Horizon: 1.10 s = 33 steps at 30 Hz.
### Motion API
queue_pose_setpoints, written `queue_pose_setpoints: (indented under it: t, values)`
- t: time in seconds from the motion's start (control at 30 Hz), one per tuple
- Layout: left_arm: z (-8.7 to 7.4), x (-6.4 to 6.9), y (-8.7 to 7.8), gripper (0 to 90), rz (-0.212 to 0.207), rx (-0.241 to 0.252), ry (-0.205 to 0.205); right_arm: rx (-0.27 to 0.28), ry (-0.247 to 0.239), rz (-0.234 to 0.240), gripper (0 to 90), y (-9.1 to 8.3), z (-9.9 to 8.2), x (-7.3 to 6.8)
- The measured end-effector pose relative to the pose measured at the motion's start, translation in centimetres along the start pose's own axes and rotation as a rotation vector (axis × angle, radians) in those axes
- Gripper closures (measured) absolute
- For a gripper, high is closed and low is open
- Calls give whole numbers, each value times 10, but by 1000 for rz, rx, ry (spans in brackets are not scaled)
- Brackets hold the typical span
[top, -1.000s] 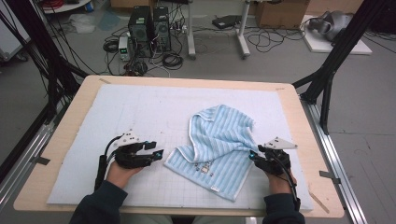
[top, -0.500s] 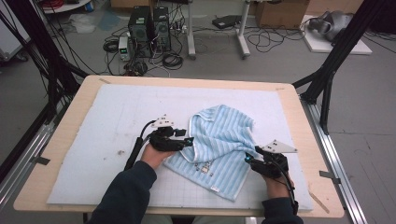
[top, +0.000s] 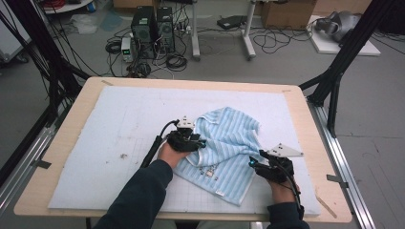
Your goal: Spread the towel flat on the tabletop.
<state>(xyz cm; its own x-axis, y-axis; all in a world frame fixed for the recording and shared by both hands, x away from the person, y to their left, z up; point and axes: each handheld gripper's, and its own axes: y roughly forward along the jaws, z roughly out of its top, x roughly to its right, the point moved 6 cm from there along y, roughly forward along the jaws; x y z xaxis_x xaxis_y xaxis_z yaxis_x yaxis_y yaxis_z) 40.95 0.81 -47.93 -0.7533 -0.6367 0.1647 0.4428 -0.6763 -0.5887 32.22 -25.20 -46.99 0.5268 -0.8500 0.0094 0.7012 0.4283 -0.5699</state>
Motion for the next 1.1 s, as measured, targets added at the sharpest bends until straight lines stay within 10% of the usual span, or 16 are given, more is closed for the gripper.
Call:
queue_pose_setpoints:
  t: [0.17, 0.43, 1.1]
  values:
    - [-4, -1, 5, 890, -1, -22, 4, -11, -7, 9, 498, 2, -1, -2]
    - [1, -13, 3, 896, 33, 39, -19, -12, -9, 18, 499, 4, 0, -5]
    - [4, -85, -26, 900, 282, 137, -117, -36, -59, 89, 502, 18, 5, -30]
